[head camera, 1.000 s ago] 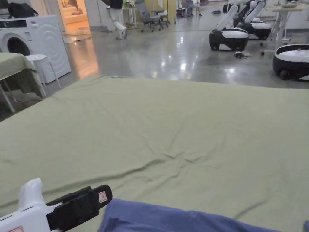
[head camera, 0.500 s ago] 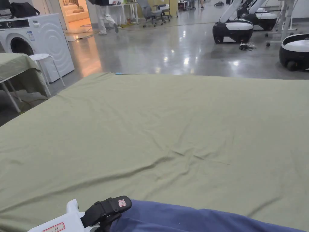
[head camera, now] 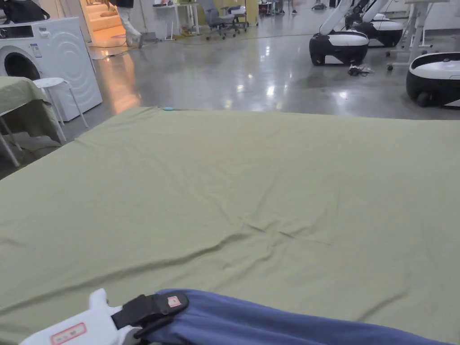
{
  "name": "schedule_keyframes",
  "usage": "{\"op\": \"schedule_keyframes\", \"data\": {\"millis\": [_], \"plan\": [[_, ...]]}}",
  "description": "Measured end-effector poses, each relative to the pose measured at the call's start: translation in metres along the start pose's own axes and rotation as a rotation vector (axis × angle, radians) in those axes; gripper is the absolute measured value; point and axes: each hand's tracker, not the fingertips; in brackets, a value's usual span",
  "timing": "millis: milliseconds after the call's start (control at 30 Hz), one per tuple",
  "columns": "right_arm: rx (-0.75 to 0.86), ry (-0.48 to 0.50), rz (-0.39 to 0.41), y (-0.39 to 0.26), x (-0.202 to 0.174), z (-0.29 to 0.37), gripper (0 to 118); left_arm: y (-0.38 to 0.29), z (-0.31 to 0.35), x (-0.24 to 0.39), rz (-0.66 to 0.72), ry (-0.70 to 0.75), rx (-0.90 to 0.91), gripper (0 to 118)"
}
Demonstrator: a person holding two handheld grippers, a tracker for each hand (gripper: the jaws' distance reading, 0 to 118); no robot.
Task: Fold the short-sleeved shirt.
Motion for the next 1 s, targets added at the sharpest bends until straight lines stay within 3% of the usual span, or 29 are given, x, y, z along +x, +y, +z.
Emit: {"op": "schedule_keyframes", "data": {"millis": [100,200,267,467,667,800,867,933,1000], "plan": [[0.004,-0.004,0.011,0.000,0.003,0.001,0,0.040,0.034,0.027,-0.163,0.070,0.026,13],[0.014,0.011,-0.013,-0.002,0.008,0.000,0,0.065,0.067,0.081,-0.439,0.218,0.054,13],[0.018,0.023,-0.037,-0.004,0.011,-0.002,0,0.063,0.066,0.112,-0.570,0.235,0.025,13],[0.025,0.044,-0.082,-0.007,0.016,0.000,0,-0.028,-0.023,0.146,-0.641,0.067,-0.101,13],[0.040,0.017,-0.079,-0.014,0.026,0.020,0,-0.126,-0.127,0.136,-0.678,0.063,-0.320,13],[0.027,-0.018,-0.107,-0.025,0.039,0.027,0,-0.152,-0.165,0.132,-0.760,0.089,-0.377,14],[0.021,-0.034,-0.127,-0.030,0.045,0.028,0,-0.156,-0.171,0.130,-0.758,0.069,-0.372,29],[0.011,-0.037,-0.153,-0.034,0.050,0.027,0,-0.155,-0.172,0.129,-0.704,-0.003,-0.374,69],[0.011,-0.041,-0.170,-0.037,0.054,0.027,0,-0.148,-0.163,0.133,-0.656,-0.074,-0.331,71]]}}
